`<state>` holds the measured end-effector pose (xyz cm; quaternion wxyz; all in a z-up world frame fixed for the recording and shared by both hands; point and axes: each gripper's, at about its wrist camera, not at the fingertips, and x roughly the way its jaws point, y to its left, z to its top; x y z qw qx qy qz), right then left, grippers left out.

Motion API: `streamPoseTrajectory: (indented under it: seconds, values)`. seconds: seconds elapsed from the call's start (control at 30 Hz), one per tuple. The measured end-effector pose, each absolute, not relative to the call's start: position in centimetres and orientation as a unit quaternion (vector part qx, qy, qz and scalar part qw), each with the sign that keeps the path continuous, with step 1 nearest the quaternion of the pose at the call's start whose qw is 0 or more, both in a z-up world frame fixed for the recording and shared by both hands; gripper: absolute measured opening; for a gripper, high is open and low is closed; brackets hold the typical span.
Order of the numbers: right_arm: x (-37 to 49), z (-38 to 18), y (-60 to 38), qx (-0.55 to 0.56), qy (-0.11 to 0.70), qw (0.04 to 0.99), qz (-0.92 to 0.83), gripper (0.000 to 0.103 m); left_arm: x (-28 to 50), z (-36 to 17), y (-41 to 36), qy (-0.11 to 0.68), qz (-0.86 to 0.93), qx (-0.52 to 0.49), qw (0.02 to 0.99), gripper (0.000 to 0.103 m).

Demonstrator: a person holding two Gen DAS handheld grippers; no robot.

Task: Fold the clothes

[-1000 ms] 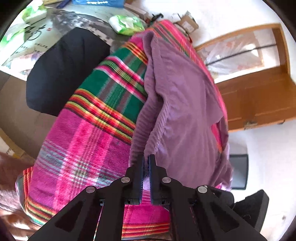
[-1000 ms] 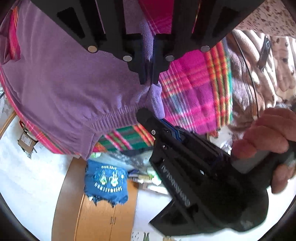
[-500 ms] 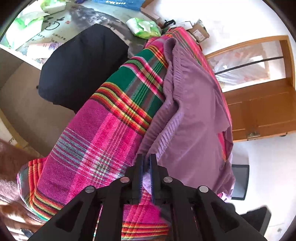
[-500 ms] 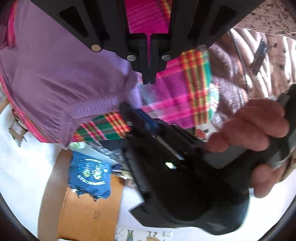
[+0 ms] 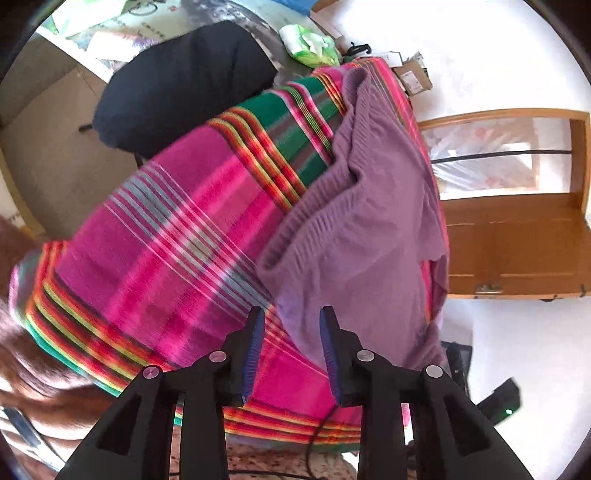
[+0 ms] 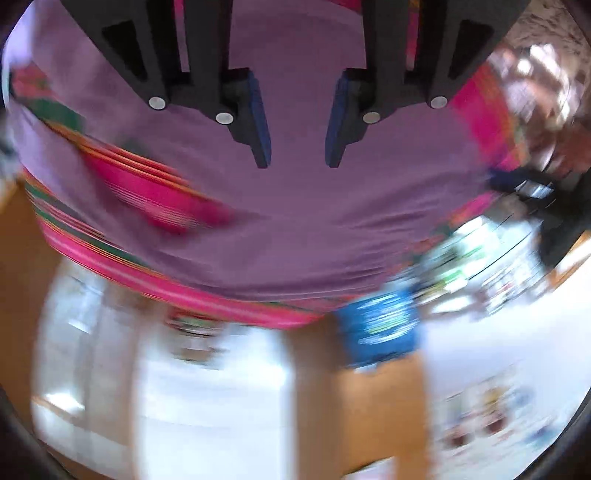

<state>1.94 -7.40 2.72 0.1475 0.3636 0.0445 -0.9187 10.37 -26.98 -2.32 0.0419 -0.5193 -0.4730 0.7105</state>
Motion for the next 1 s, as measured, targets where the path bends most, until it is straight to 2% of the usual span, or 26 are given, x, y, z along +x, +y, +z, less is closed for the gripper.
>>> streamPoseTrajectory:
  seconds: [0.13,0.27,0.4,0.57,0.8,1.0]
  values:
    - [3.1,3.1,0.9,0.360,-0.012,0.028,-0.932,0.045,9.8,-2.7,-25.9,-0.478,0.704,-0.523,0.042,0.032]
    - [5.2,1.6,7.7,0.373,-0.103,-0.054,-0.920,0.046,9.3,-3.1,-25.3,-0.492,0.696,-0.522,0.040,0.032]
    - [8.8,0.5,12.1,0.361,-0.170,-0.091,-0.912,0.046,9.1,-2.8,-24.6,-0.488,0.699,-0.522,0.030,0.032]
    - [11.7,-0.6,16.4,0.347,-0.223,-0.140,-0.900,0.046,9.1,-2.8,-24.0,-0.504,0.696,-0.511,0.011,0.032]
    - [14.9,-0.7,23.0,0.303,-0.269,-0.225,-0.886,0.047,8.8,0.7,-21.2,-0.430,0.762,-0.485,-0.002,0.032]
    - [14.3,-2.5,26.8,0.300,-0.323,-0.248,-0.863,0.048,6.8,1.9,-16.7,-0.366,0.785,-0.499,0.042,0.032]
